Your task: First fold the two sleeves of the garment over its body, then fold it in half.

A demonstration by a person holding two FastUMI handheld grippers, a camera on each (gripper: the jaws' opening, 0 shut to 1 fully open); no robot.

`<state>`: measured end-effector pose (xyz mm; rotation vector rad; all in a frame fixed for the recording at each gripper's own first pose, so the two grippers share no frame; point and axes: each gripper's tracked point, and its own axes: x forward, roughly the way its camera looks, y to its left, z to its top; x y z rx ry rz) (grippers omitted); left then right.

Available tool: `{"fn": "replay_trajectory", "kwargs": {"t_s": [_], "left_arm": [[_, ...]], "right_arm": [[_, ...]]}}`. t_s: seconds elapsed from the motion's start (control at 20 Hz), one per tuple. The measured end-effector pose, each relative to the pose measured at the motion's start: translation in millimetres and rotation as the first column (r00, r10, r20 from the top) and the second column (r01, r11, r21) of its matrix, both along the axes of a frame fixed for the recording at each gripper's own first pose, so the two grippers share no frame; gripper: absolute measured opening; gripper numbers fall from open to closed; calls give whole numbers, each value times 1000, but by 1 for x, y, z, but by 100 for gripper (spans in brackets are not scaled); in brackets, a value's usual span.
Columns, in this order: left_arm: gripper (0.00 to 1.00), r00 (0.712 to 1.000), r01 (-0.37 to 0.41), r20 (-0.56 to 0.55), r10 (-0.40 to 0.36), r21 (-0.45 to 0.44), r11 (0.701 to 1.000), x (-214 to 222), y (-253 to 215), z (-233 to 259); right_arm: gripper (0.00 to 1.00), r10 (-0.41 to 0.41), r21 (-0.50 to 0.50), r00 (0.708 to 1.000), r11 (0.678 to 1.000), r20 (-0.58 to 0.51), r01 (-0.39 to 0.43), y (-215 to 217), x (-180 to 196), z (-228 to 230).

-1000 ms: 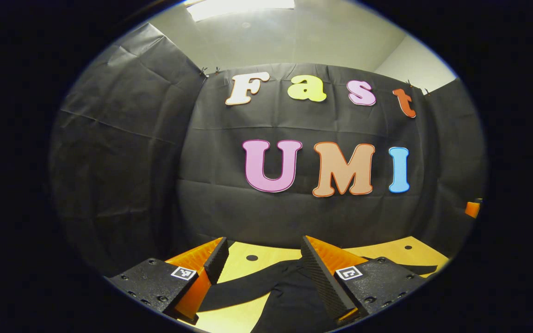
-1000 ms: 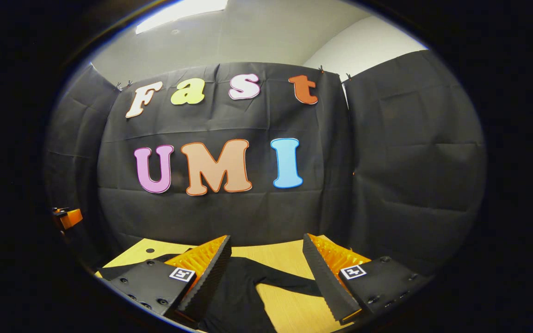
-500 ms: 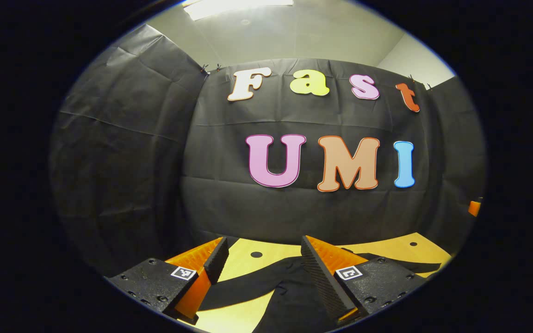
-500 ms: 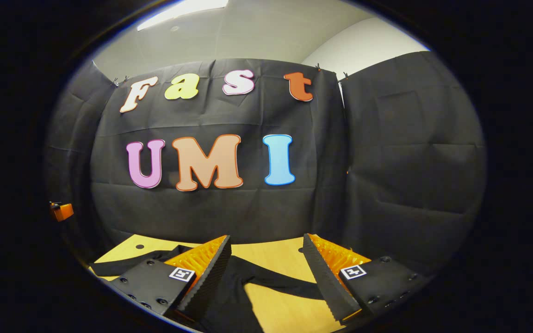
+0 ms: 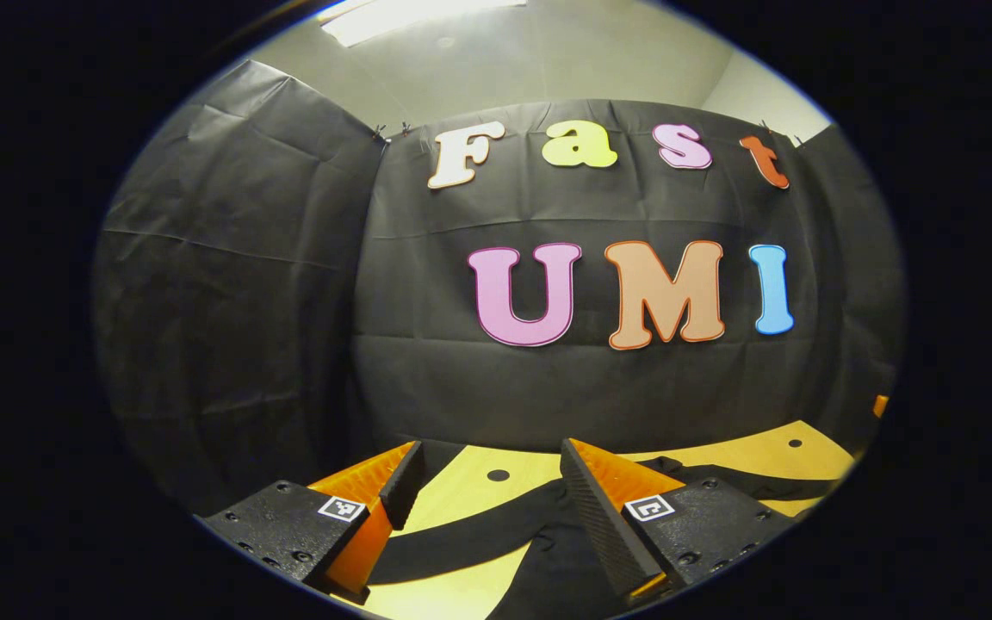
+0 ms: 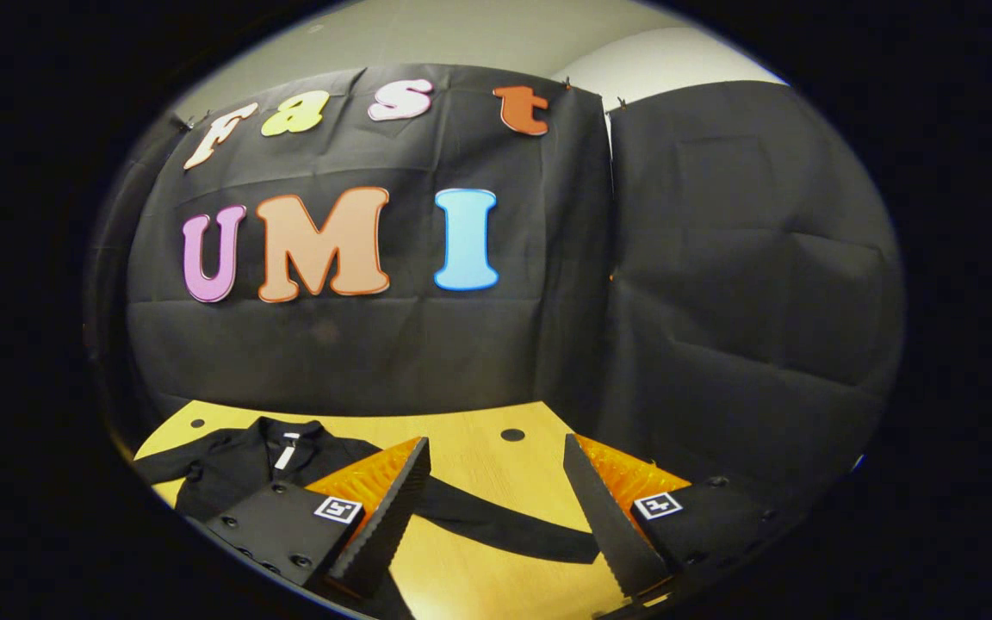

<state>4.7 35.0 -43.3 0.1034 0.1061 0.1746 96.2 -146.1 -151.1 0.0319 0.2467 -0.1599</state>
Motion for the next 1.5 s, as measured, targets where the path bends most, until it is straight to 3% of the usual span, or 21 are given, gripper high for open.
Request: {"fn": "replay_trajectory", "kwargs": {"t_s": [0.25,0.45,0.55,0.65,0.7,0.95,1.1,1.2,1.25,1.3,1.5], "left_arm": [[93,1000,-16,-17,16,18,1000,1,-5,-5],[93,999,-39,-27,41,47,998,-2,-1,-5],[92,998,-51,-22,52,59,997,-1,-1,-2],[92,998,-61,-29,63,74,995,-2,1,-3],[92,997,-64,-30,66,76,995,-2,0,-3],[93,997,-58,-51,60,37,998,-5,-15,-12],[95,996,-74,-47,76,39,996,-7,-16,-11],[98,996,-78,-35,81,61,995,-6,-16,-6],[98,996,-81,-31,83,69,994,-6,-15,-5],[98,996,-80,-29,82,72,994,-6,-15,-5],[98,996,-73,-45,74,29,997,-5,-22,-15]], "right_arm": [[96,-59,68,986,995,-154,70,-46,19,-91],[94,-75,96,953,990,-295,108,-67,24,-156],[98,-75,100,933,988,-351,117,-73,27,-182],[94,-76,108,918,986,-388,127,-80,28,-206],[99,-83,107,908,985,-410,138,-85,29,-218],[94,-101,110,871,978,-481,175,-94,29,-246],[99,-89,117,848,978,-523,175,-93,28,-261],[100,-89,117,851,978,-517,173,-93,30,-261],[95,-86,114,851,979,-517,168,-94,29,-261],[99,-81,113,854,980,-514,161,-93,29,-261],[99,-74,118,860,981,-506,153,-96,28,-262]]}}
